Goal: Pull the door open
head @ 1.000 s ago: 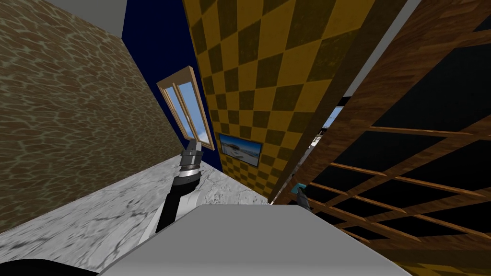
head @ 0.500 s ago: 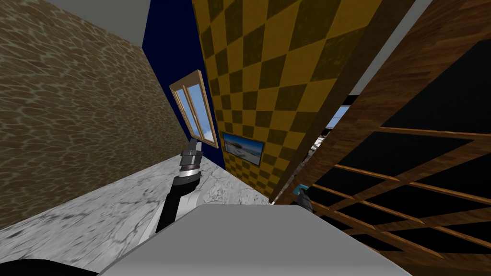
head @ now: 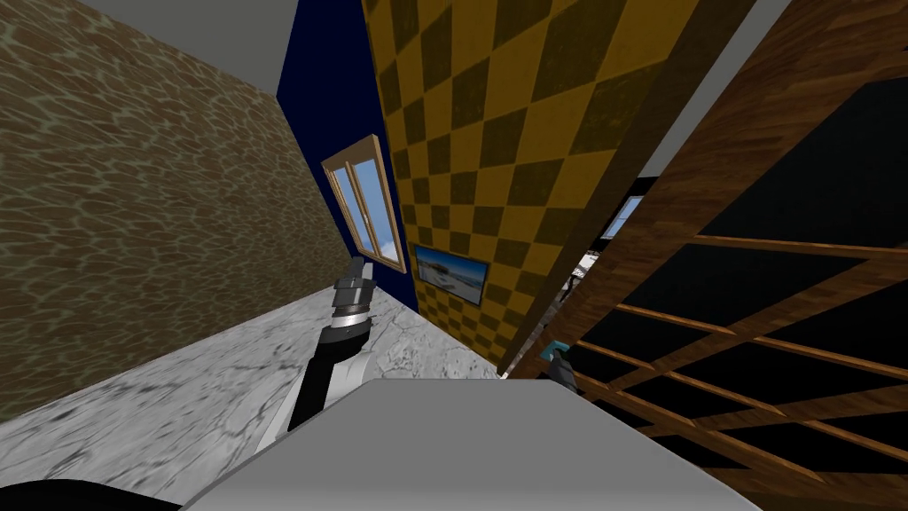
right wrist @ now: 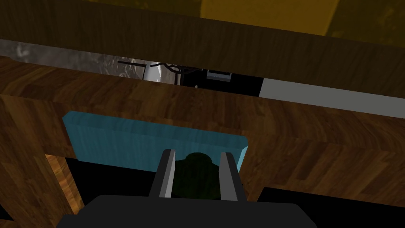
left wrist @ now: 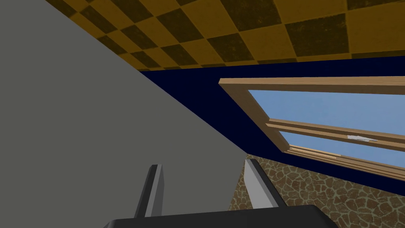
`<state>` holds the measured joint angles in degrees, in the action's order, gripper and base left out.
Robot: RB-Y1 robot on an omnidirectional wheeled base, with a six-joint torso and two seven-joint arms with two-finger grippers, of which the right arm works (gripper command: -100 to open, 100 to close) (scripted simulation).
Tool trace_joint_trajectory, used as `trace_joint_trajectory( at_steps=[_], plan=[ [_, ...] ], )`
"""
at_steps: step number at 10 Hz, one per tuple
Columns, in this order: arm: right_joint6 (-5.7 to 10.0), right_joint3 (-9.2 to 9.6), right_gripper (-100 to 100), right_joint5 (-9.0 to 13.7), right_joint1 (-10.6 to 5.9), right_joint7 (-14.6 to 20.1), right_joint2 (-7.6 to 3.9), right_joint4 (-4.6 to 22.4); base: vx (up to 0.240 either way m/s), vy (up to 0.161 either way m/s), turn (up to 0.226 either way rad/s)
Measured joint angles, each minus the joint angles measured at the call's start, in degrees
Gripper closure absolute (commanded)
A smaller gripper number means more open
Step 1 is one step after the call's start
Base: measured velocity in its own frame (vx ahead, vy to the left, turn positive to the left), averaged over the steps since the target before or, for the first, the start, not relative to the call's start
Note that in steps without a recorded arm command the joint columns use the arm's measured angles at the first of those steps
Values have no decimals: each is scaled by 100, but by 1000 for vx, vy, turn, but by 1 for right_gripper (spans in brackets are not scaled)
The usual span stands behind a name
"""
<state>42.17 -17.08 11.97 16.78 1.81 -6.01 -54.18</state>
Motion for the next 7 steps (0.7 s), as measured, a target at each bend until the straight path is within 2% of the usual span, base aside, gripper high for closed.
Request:
trace_joint_trajectory(
  at_steps=[1, 2, 3, 5, 7],
  plan=[
    [-26, 16, 100, 23, 124, 96, 23, -164, -42, -12, 68],
    [-51, 16, 100, 40, 130, 173, 33, -208, -19, -1, 19],
    [-66, 35, 100, 46, 137, 240, -10, -208, -2, 8, -16],
    [33, 33, 100, 52, 50, 281, -53, -21, -6, -2, -8],
    [107, 20, 100, 83, -22, 376, -71, 98, -40, -4, 87]
  ],
)
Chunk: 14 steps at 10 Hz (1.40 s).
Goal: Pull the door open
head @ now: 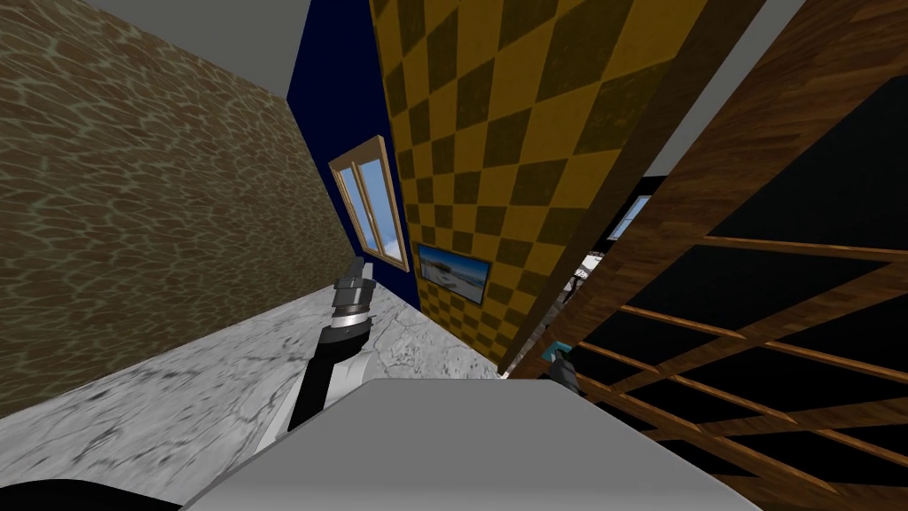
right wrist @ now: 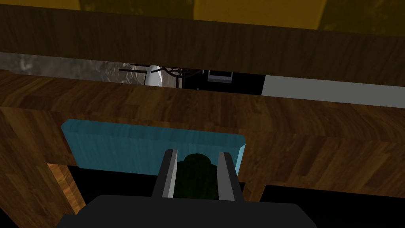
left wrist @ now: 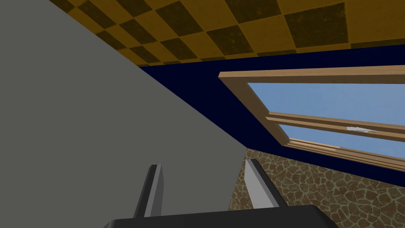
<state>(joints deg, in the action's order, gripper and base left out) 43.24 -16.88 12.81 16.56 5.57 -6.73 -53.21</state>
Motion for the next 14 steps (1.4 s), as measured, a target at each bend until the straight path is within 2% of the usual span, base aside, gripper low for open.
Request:
trace_joint_trajectory(
  at_steps=[2, 3, 6, 9, 12, 13, 14],
  plan=[
    [-107, 12, 100, 21, 44, 104, 26, -154, -24, -14, 48],
    [-110, 31, 100, 49, 74, 235, -6, -183, -80, -15, 160],
    [40, 48, 100, 122, -16, 612, -63, -8, -23, -4, 24],
    [-53, 42, 100, 155, 78, 690, -11, -204, -21, -4, 46],
    [118, 68, 100, 222, -30, 1060, -103, 27, -43, -14, 64],
    [129, 83, 100, 223, -27, 1117, -113, 37, 7, 3, -16],
    [-6, 97, 100, 221, 153, 1108, -49, -274, 14, 17, -24]
  ],
)
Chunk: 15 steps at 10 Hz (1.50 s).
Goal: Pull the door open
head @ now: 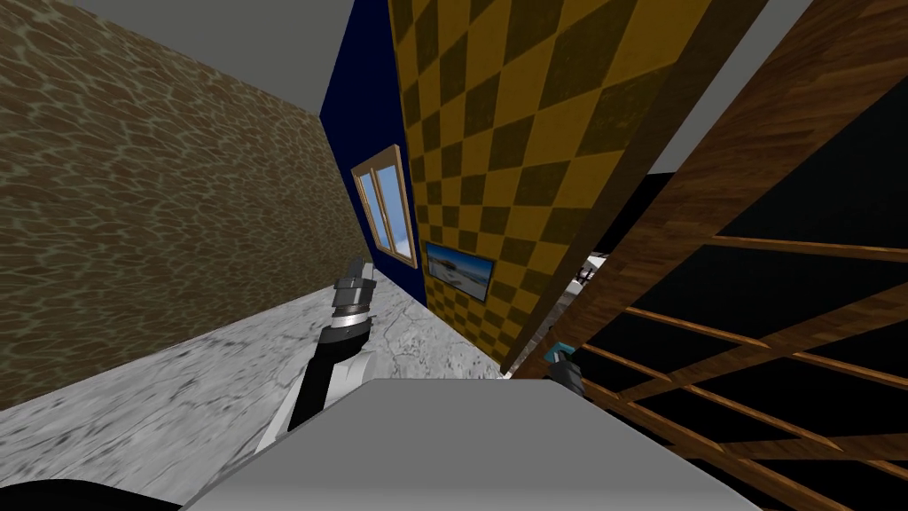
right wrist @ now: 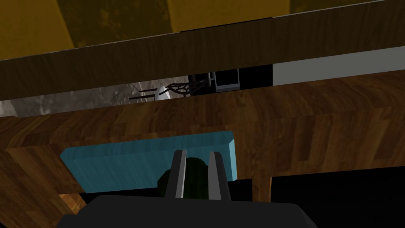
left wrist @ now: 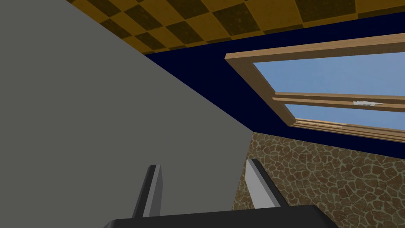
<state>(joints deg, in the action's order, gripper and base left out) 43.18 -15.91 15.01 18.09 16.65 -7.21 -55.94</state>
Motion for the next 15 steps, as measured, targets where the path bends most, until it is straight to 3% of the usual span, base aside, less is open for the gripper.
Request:
trace_joint_trajectory(
  at_steps=[1, 3, 4, 6, 8, 10, 13, 14, 15],
  plan=[
    [-56, 10, 100, 3, 47, 11, -9, -76, 14, 4, -9],
    [54, 5, 100, -1, 27, 9, -2, 34, -6, -4, -2],
    [76, -17, 100, 1, -59, -30, 23, 111, -37, 4, 89],
    [86, -26, 100, 55, -159, 155, -35, 226, -33, -5, 47],
    [-25, -14, 100, 91, -57, 289, -13, -2, -44, -21, 75],
    [200, 27, 100, 126, -66, 551, -50, 176, -65, -11, 122],
    [107, 48, 100, 201, -3, 883, -39, 6, -27, 3, 21],
    [190, 65, 100, 203, -51, 976, -114, 164, -26, 0, 77],
    [184, 51, 100, 236, -15, 1074, -93, 99, -67, -13, 143]
  ],
)
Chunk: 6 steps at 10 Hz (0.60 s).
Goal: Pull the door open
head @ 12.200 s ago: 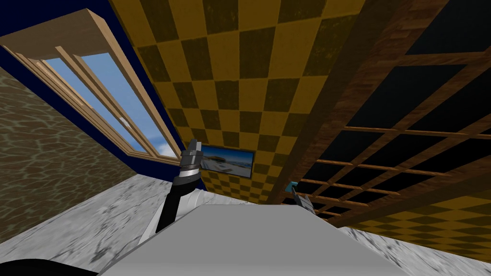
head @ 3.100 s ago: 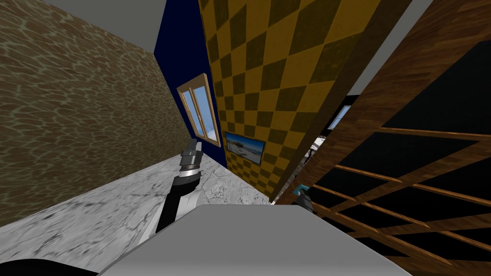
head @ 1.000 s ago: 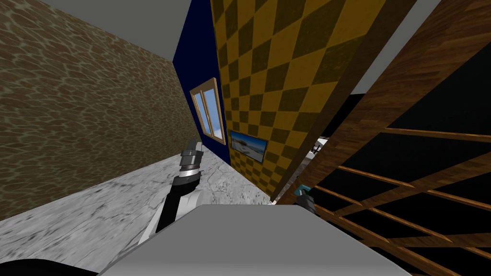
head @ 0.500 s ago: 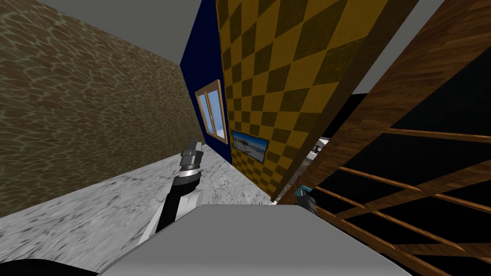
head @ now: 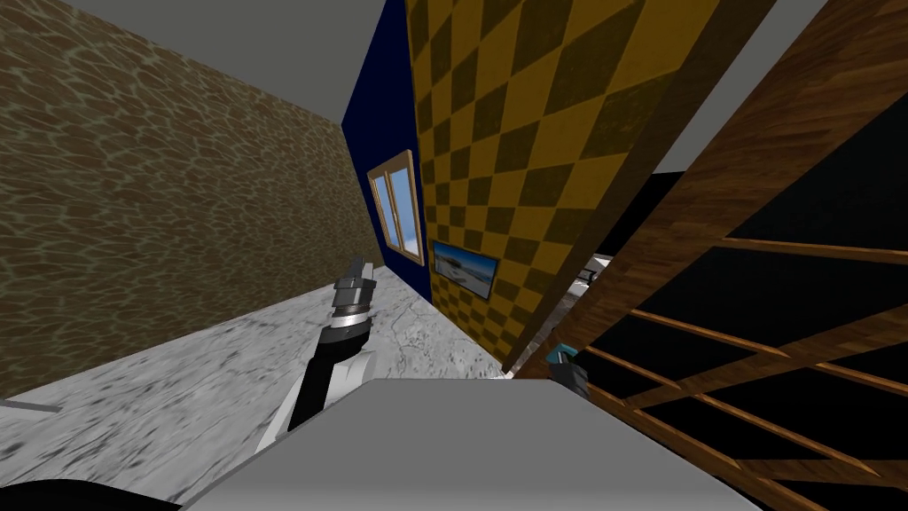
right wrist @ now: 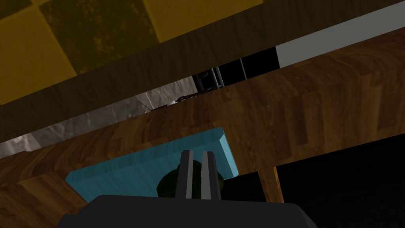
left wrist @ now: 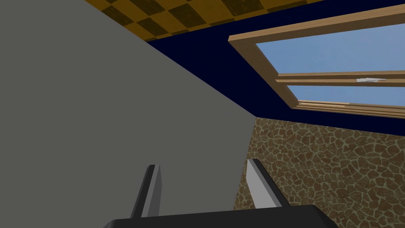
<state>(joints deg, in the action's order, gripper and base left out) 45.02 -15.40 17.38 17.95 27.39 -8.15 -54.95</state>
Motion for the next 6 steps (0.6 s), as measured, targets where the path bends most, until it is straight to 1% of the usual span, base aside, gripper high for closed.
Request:
trace_joint_trajectory(
  at_steps=[1, 2, 3, 4, 5, 6],
  plan=[
    [54, -2, 100, 44, -43, 152, -18, 72, -64, -17, 87],
    [39, 4, 100, 67, -20, 270, -16, 14, -69, -12, 98],
    [21, 18, -100, 99, 20, 420, -25, -61, -83, 8, 108],
    [60, 76, -100, 156, -4, 577, -14, -100, -74, 12, 86],
    [77, 161, -100, 207, -16, 716, 31, -123, -69, 4, 56],
    [76, 238, -100, 262, -10, 860, 78, -146, -86, -19, -26]
  ],
)
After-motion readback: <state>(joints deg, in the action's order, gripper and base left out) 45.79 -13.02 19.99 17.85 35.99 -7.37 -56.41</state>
